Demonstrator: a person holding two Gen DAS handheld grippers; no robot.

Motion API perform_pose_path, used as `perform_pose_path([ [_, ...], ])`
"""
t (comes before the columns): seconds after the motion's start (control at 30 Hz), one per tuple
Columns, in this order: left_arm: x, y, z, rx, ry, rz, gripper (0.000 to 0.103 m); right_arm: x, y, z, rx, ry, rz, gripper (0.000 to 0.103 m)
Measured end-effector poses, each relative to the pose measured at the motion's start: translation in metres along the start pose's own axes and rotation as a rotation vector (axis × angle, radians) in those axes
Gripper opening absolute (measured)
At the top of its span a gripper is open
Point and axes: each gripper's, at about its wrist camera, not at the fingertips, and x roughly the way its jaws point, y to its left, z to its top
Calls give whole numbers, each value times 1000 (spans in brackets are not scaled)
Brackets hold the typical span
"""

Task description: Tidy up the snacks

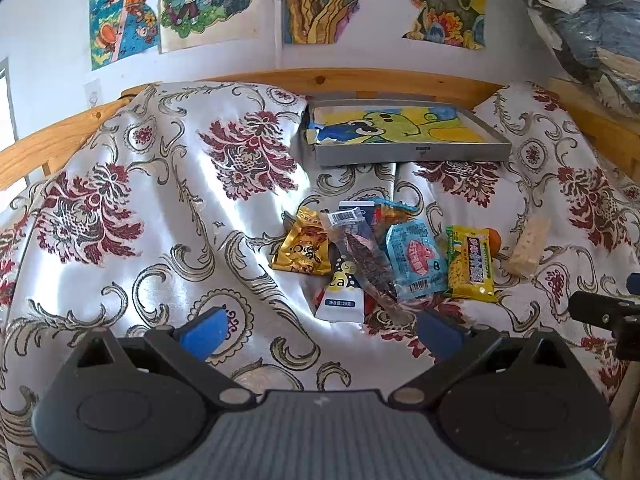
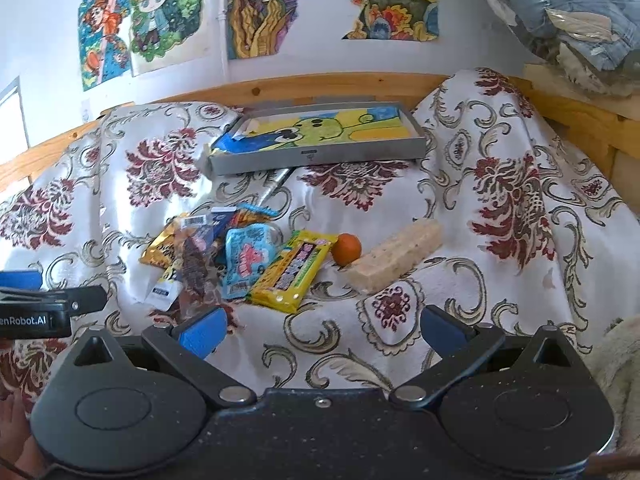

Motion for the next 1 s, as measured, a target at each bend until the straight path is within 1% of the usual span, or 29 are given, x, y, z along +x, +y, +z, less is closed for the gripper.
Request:
perform_pose_path([
  [0.23, 18, -11, 8, -9, 29, -1, 103, 10, -7, 12, -16, -4, -26, 102],
  [0.37, 30, -21, 13, 16, 34, -7, 103, 22, -13, 25, -62, -17, -34, 102],
  [0.5, 44, -29, 19, 42, 63, 3, 103, 37, -19, 35, -67, -4, -27, 102],
  [0.67, 58, -35, 26, 51, 85, 3, 103, 59, -28, 48, -62, 46, 18, 102],
  [0.87, 70, -55, 36, 86, 81, -29, 103, 86, -48, 64, -54, 93, 28, 102],
  [0.93, 75, -64, 39, 105, 79, -47, 103, 97, -57, 68, -39, 124, 53, 102],
  [1.0, 79, -72, 42, 119, 80, -62, 103, 110, -69, 71, 8, 173, 97, 102],
])
